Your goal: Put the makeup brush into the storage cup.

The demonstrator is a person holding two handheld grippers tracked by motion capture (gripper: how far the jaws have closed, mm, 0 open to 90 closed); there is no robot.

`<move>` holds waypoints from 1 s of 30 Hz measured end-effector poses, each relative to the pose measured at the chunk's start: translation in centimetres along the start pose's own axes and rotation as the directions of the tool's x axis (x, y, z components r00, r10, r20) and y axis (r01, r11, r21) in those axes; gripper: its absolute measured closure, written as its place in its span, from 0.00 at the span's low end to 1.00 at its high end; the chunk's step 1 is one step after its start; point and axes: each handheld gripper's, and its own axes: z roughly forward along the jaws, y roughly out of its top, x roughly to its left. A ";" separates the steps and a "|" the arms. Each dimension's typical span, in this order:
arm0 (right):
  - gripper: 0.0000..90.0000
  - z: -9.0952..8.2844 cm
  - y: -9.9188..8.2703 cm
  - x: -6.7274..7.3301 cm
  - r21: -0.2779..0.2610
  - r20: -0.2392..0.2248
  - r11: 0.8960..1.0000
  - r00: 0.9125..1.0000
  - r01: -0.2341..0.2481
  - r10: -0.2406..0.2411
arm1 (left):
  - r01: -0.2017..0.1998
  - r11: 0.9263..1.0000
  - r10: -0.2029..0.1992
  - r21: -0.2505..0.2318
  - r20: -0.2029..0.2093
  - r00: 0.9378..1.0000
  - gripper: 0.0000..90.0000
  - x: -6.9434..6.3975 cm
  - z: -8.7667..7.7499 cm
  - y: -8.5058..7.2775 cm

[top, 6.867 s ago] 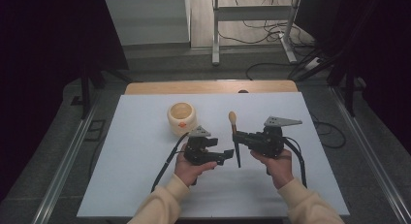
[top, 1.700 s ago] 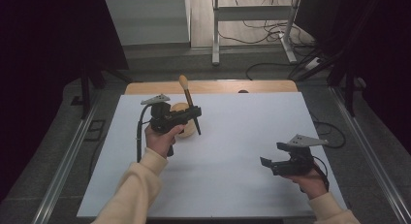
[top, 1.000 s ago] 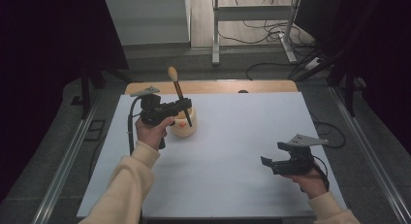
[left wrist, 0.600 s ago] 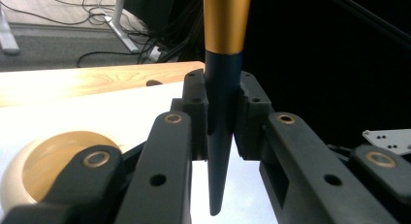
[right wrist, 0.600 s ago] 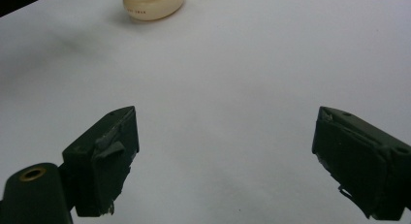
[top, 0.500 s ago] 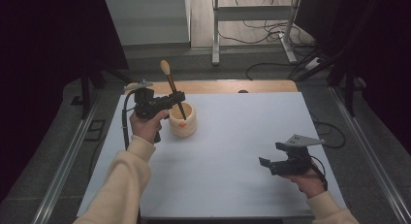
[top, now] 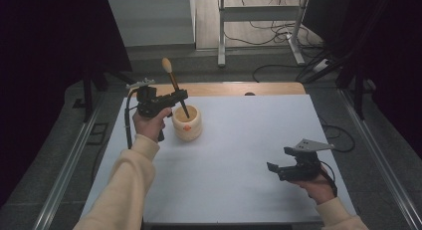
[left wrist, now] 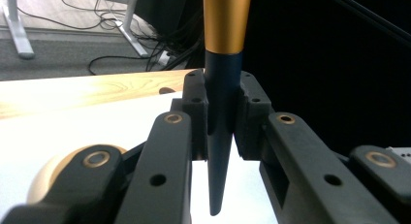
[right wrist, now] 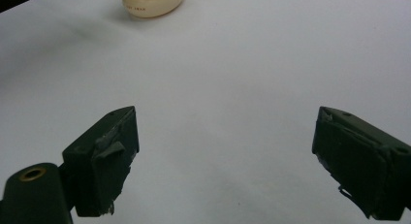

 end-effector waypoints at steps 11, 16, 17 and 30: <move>0.11 0.0 -0.1 0.0 0.005 0.002 1.000 1.000 0.004 -0.004 | 0.013 1.000 -0.013 0.001 -0.042 0.999 0.87 1.2 0.5 0.4; 0.11 0.0 -0.2 0.0 0.006 0.004 1.000 1.000 0.005 -0.005 | 0.015 1.000 -0.014 0.007 -0.057 0.998 0.87 1.5 1.0 0.4; 0.11 0.0 -0.2 0.0 0.005 0.004 1.000 1.000 0.004 -0.004 | 0.016 1.000 -0.015 0.009 -0.060 0.998 0.87 1.6 1.0 0.4; 0.11 0.0 -0.2 0.0 0.012 0.007 1.000 1.000 0.008 -0.008 | 0.021 1.000 -0.019 0.022 -0.090 0.996 0.87 2.4 2.0 0.1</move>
